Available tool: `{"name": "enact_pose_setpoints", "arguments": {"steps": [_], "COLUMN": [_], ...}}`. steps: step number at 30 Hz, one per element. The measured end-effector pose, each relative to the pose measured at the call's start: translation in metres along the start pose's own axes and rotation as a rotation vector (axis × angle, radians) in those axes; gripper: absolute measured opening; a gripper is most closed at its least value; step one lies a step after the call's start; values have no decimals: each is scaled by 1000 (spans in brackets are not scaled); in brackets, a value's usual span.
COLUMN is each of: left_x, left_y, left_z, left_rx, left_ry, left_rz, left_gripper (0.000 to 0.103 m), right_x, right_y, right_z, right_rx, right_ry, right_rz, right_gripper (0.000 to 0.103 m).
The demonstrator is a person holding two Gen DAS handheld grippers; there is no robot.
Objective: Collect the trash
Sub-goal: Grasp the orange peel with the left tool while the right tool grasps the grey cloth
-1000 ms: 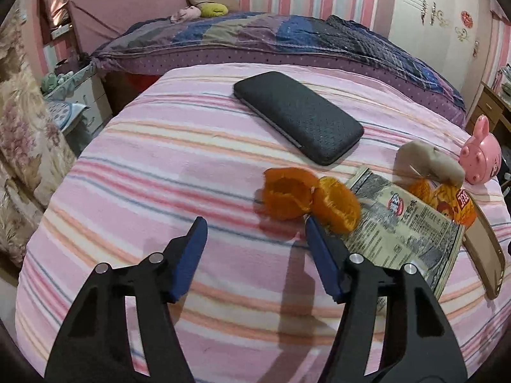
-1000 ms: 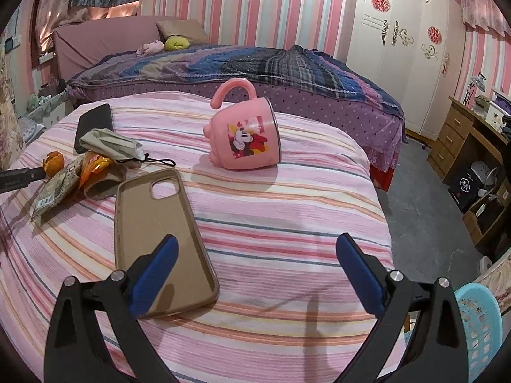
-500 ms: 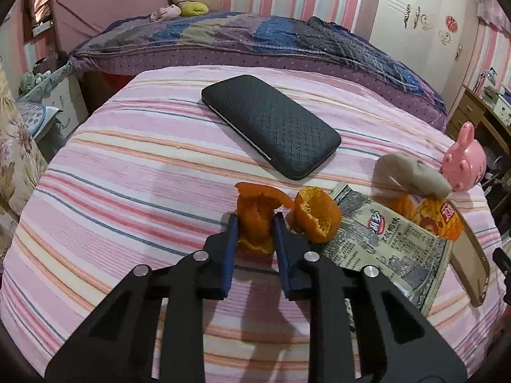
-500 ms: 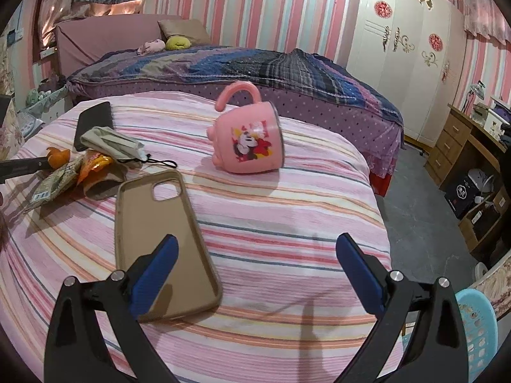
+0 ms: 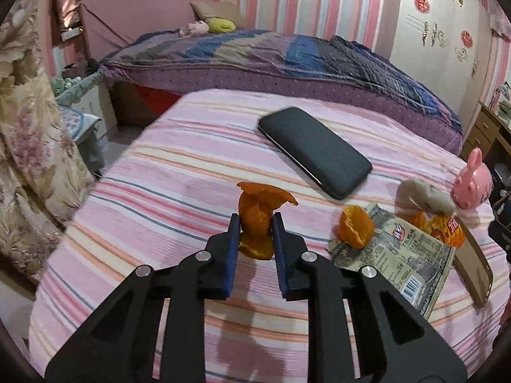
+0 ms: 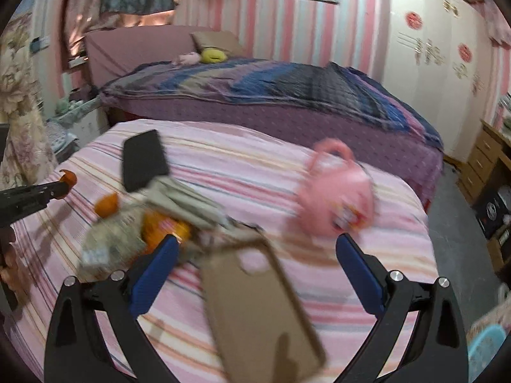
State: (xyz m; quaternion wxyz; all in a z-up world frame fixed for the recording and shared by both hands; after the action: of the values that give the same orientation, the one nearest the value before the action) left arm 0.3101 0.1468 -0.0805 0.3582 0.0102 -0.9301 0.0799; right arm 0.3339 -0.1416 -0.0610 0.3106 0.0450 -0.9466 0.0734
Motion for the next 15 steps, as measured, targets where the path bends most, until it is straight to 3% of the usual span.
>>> {"name": "enact_pose_setpoints", "arguments": {"steps": [5, 11, 13, 15], "left_x": [9, 14, 17, 22], "left_y": [11, 21, 19, 15], "left_z": [-5, -8, -10, -10], "left_rx": [14, 34, 34, 23], "left_ry": [-26, -30, -37, -46], "left_rz": [-13, -27, -22, -19], "left_gripper": [19, 19, 19, 19], "right_x": [-23, -47, -51, -50], "right_y": [37, 63, 66, 65], "right_z": [-15, -17, -17, -17], "right_rx": [43, 64, 73, 74], "right_ry": [42, 121, 134, 126], "right_rz": [-50, -81, -98, -108], "right_gripper": [94, 66, 48, 37]}}
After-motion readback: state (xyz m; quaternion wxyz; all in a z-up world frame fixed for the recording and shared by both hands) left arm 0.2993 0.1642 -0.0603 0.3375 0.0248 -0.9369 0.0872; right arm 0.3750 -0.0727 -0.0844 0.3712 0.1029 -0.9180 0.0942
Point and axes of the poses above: each gripper's, at about its wrist camera, not at the fingertips, and x roughly against the way its jaws point, y to its left, z to its underside, the point moved 4 cm from there along -x, roughly the way its jaws point, and after that the axes turned 7 degrees about z, right-handed, at the moved point
